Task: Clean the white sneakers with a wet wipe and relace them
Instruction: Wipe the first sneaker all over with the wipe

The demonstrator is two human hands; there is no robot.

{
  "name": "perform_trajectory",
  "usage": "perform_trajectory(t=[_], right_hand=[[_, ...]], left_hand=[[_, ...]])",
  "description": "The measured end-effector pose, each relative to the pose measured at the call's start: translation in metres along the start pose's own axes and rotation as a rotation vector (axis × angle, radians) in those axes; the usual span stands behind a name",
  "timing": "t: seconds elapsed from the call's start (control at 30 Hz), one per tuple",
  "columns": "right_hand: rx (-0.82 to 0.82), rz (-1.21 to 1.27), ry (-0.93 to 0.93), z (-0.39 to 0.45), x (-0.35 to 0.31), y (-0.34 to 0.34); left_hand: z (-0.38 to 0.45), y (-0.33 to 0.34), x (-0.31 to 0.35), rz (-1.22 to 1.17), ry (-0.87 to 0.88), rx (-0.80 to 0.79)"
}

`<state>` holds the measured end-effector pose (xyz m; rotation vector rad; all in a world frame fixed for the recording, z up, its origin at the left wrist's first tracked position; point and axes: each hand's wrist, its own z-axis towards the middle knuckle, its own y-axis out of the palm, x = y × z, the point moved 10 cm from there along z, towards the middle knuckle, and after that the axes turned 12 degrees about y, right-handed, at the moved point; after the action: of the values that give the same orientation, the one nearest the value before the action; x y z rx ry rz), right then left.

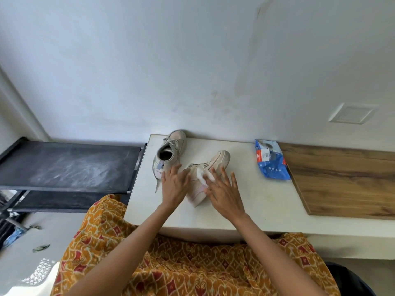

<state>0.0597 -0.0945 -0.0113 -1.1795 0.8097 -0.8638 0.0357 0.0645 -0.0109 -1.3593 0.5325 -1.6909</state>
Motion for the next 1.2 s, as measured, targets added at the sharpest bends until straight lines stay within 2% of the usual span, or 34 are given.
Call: perform_trajectory(t=[0.1,0.2,0.33,0.4,0.5,0.57,0.63,0.77,0.87,0.93,1.0,1.2], right_hand=[[0.052,-0.125,-0.046,0.012,0.006,-0.005],[0.076,-0.172,0.102,0.04,0.031,-0.017],[0.005,-0.062,0.247,0.059,0.043,-0.024],[0.009,0.011,0.198,0.052,0.023,-0.023],[0.057,0.139,0.019,0.028,-0.015,-0.019],[0.076,0.096,-0.115,0.014,-0.029,-0.013],[0.109,0.058,-0.137,0.019,-0.023,-0.018],[0.158,0.043,0.065,0.052,0.031,-0.034],[0.159,-0.003,0.142,0.068,0.055,-0.042],[0.135,0.073,0.221,0.072,0.064,-0.045],[0.142,0.257,0.345,0.07,0.073,-0.048],[0.147,0.383,0.359,0.043,0.032,-0.023]], left_hand=[[0.004,0.002,-0.008,-0.122,-0.054,0.013],[0.008,0.001,-0.008,-0.246,-0.055,0.083],[0.012,0.001,0.001,-0.225,-0.032,0.113],[0.013,-0.002,0.003,-0.207,-0.028,0.125],[0.014,-0.005,0.002,-0.174,-0.005,0.117],[0.016,-0.006,-0.001,-0.159,0.006,0.112],[0.017,-0.008,-0.001,-0.124,0.024,0.108],[0.017,-0.012,0.003,-0.07,0.055,0.119],[0.019,-0.016,0.012,-0.035,0.091,0.138],[0.021,-0.019,0.016,-0.018,0.101,0.155],[0.024,-0.021,0.019,-0.016,0.107,0.146],[0.022,-0.02,0.038,0.082,0.264,0.132]])
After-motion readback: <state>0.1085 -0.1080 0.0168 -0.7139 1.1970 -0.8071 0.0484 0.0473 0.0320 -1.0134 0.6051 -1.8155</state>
